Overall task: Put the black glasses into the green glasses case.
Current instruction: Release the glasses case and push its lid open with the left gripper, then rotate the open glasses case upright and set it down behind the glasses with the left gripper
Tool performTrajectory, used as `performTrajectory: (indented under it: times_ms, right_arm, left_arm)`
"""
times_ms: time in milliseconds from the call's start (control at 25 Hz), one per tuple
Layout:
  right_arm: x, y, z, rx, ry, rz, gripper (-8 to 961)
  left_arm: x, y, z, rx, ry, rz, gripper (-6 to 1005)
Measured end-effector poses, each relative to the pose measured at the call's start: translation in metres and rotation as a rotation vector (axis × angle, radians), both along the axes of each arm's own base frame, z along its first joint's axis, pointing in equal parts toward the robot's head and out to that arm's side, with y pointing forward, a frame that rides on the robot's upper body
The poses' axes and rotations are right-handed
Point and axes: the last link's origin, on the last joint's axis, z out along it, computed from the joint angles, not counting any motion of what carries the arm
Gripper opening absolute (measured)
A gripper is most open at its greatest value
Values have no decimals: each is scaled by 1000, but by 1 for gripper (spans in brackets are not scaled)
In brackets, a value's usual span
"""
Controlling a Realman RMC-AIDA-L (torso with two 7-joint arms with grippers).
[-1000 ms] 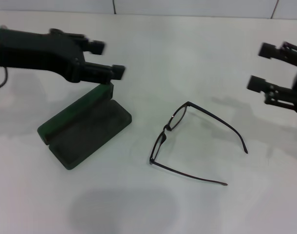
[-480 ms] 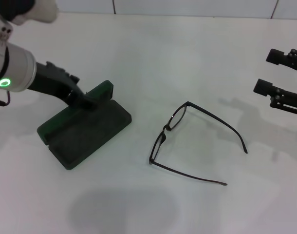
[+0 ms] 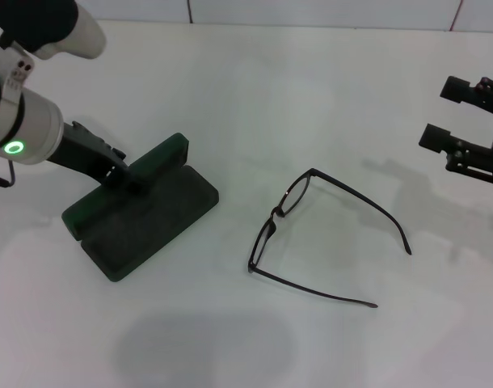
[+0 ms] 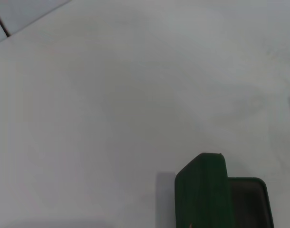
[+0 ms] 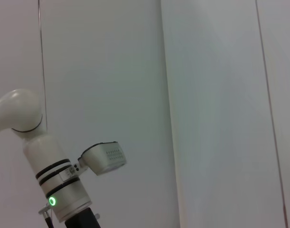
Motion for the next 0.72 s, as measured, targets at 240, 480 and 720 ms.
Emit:
performTrajectory:
  times_ms: [240,480,720]
  right_arm:
    - [0,3,-1,3,-3,-7,753]
    - [0,3,-1,3,-2,-7,752]
    - [0,2,-2,1,0,-7,752]
  left_arm:
    - [1,0,0,-5,6,-7,565]
    - [1,0,0,-5,9,-11,246]
    - [0,0,0,-8,11,-12,222]
